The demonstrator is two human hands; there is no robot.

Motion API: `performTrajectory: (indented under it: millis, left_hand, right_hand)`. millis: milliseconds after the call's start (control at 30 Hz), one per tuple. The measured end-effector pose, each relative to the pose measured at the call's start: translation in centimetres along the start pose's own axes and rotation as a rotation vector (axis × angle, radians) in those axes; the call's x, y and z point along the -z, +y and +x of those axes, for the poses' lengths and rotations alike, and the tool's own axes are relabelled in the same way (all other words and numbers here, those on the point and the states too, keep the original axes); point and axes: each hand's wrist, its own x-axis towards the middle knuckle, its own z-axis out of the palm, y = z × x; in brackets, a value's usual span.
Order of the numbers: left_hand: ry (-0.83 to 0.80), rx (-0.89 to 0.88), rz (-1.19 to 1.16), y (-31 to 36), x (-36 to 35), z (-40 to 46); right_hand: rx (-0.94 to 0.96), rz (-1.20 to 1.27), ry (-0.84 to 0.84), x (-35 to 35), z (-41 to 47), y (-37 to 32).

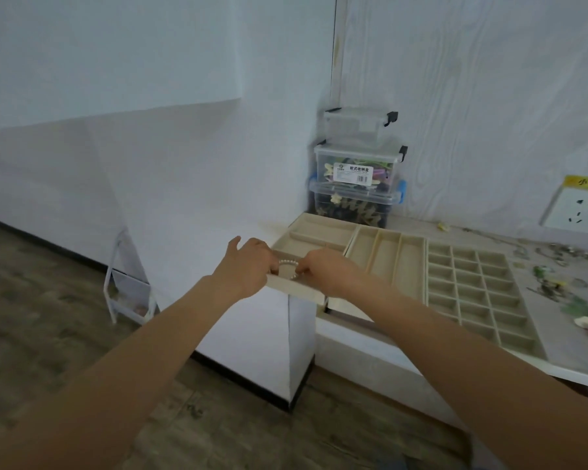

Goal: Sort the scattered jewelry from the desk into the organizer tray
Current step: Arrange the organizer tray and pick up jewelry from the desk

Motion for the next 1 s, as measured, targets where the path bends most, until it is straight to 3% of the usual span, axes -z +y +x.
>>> performTrajectory:
  millis: [233,700,1000]
  left_hand:
    - [-0.07,0.033,0.03,0.2,0.2,0.3]
    - [-0.049,0.012,0.15,0.2,-0.1,-0.1]
    - [-0.082,0.071,0.002,0.5,0.2,-0.2]
  right_hand:
    - [-0.009,0.023,0.003,-0.5,1.2,-0.7]
    - [-0.071,0.049,0.065,-0.6,0.6,-0.6]
    - [-0.058,-0.026,0.076,-0.3,-0.2,-0.5]
